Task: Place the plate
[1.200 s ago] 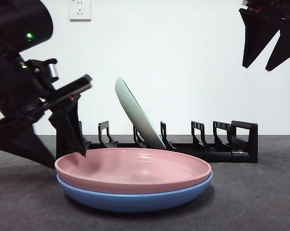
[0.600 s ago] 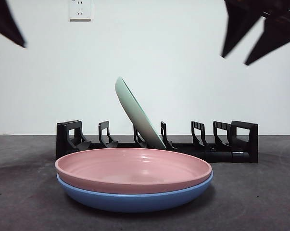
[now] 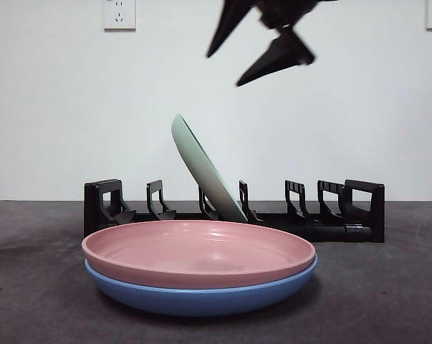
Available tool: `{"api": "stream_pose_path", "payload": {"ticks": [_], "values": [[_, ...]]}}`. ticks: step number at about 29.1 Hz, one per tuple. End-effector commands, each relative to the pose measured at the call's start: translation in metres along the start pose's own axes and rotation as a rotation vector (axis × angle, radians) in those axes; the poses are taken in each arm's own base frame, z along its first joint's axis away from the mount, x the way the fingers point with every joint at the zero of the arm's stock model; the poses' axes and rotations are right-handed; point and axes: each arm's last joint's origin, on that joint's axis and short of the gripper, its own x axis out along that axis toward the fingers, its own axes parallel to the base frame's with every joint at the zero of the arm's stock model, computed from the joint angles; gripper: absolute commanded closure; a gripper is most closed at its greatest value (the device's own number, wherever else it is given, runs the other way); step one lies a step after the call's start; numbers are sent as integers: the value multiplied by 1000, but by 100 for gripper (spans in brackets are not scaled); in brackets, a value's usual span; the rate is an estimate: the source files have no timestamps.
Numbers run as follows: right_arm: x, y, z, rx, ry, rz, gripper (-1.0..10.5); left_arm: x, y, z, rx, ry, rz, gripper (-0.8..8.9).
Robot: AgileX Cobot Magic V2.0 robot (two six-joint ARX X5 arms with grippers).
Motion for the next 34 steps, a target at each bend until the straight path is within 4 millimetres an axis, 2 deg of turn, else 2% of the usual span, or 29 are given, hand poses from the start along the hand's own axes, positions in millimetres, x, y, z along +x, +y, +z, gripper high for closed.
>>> {"api": "stream_pose_path", "payload": {"ticks": [1, 8, 16, 28, 34], "values": [[20, 6, 17, 6, 17, 19, 642, 0, 0, 2, 1, -2, 4, 493], [54, 4, 32, 18, 44, 26, 643, 0, 0, 1, 0, 5, 4, 493], [83, -2, 28, 34, 86, 13, 644, 0, 0, 1, 0, 4, 4, 493], [90, 1, 28, 45, 67, 8, 677, 0, 0, 1, 1, 4, 4, 493], [101, 1, 24, 54, 91, 7, 690, -1, 0, 1, 1, 3, 4, 493]]}}
